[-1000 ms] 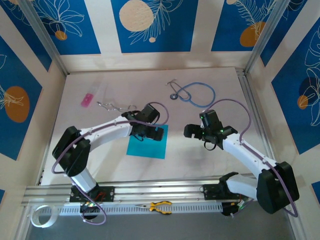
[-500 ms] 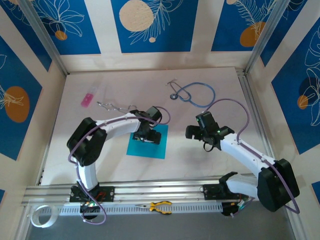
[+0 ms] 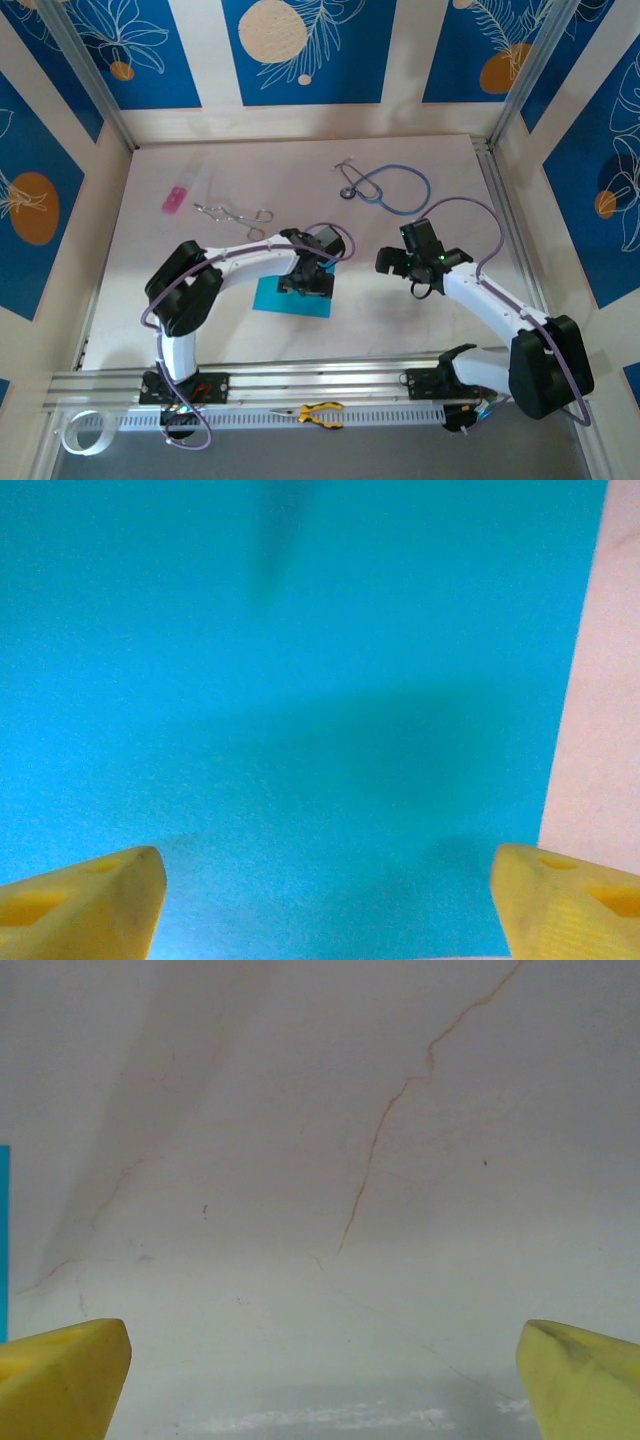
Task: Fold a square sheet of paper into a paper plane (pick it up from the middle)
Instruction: Move the square sheet of paper to the bottom-center of the table, then first fold the square sheet of paper in half at the center of the table.
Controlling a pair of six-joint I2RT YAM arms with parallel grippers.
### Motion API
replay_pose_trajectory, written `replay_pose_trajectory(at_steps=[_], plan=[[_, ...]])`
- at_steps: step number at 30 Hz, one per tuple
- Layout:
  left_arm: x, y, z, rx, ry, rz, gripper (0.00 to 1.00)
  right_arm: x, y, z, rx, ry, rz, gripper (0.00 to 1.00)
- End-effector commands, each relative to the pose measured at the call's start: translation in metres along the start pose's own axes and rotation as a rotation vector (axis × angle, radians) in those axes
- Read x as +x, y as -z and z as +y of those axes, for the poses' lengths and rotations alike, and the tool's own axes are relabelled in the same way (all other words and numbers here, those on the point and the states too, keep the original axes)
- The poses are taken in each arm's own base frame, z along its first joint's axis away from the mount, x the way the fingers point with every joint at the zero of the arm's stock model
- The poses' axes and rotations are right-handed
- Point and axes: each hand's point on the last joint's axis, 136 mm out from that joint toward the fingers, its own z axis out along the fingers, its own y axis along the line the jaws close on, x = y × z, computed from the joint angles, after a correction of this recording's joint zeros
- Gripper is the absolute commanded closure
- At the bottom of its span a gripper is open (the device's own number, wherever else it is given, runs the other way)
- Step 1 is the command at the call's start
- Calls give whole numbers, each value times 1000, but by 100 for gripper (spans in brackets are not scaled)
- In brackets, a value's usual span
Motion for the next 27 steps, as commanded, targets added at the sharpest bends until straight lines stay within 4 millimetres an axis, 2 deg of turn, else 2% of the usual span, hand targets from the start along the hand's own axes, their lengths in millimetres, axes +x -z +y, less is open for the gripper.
replay_pose_trajectory(at_steps=[1, 6, 10, 15, 20, 27], plan=[[-21, 16, 17, -86, 3, -76, 13, -10, 8, 11, -48, 10, -3, 1], [-37, 6, 29, -104, -48, -79, 12, -13, 9, 15, -70, 10, 3, 1], [-35, -7, 38, -119, -35, -34, 12, -15, 10, 19, -87, 15, 12, 1], [-19, -23, 36, -98, -11, 35, 13, -12, 7, 20, -91, 18, 29, 1], [11, -37, 39, -100, 54, 92, 13, -6, 7, 17, -83, 13, 43, 1], [36, -31, 41, -182, 132, 103, 14, -2, 7, 12, -71, 5, 43, 1]])
